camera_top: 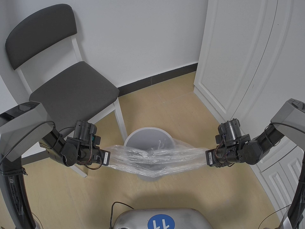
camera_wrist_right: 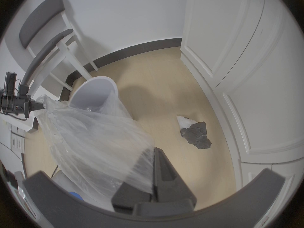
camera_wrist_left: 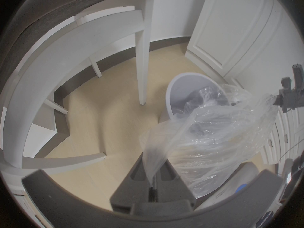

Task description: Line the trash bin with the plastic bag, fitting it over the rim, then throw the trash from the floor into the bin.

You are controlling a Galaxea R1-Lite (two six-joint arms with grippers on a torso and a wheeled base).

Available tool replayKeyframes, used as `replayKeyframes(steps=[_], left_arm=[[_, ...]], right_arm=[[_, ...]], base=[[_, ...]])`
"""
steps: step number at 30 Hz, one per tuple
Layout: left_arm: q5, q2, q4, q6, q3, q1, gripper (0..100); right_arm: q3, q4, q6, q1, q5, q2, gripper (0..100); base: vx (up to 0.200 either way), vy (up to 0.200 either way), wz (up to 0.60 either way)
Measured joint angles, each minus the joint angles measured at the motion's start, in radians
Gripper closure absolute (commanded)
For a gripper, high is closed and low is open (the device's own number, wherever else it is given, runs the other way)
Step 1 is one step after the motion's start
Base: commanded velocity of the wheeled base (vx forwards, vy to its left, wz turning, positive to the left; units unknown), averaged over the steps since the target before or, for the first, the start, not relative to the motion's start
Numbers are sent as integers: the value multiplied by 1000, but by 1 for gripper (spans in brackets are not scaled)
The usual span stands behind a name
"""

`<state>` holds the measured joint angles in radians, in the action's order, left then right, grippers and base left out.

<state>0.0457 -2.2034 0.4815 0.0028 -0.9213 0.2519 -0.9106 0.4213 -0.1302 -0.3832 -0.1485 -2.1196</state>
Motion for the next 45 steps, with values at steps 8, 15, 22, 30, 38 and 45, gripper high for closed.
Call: replayKeyframes(steps=[8,15,22,30,38,45], left_arm=[[0,-11,-59,27,-5,18,100],[-1,-39,-110,26,-32,31,100],[-21,-78,-112,11,-81,30,100],[-194,-145,-38,-6,-141,26,100],[-211,-192,98,-14,-154,21,100],[-197,-187,228,-39,-120,24,100]], right_arm=[[28,-3,49,-3,3,-6,100],[21,0,58,-10,3,-68,100],[-47,7,9,-14,-29,-148,100],[-176,14,-160,-41,-93,-250,100],[-231,88,-219,-68,-99,-304,100],[-170,241,-209,-88,-99,-297,100]], base=[[0,0,0],[0,0,0],[0,0,0],[0,0,0],[0,0,0],[0,0,0]])
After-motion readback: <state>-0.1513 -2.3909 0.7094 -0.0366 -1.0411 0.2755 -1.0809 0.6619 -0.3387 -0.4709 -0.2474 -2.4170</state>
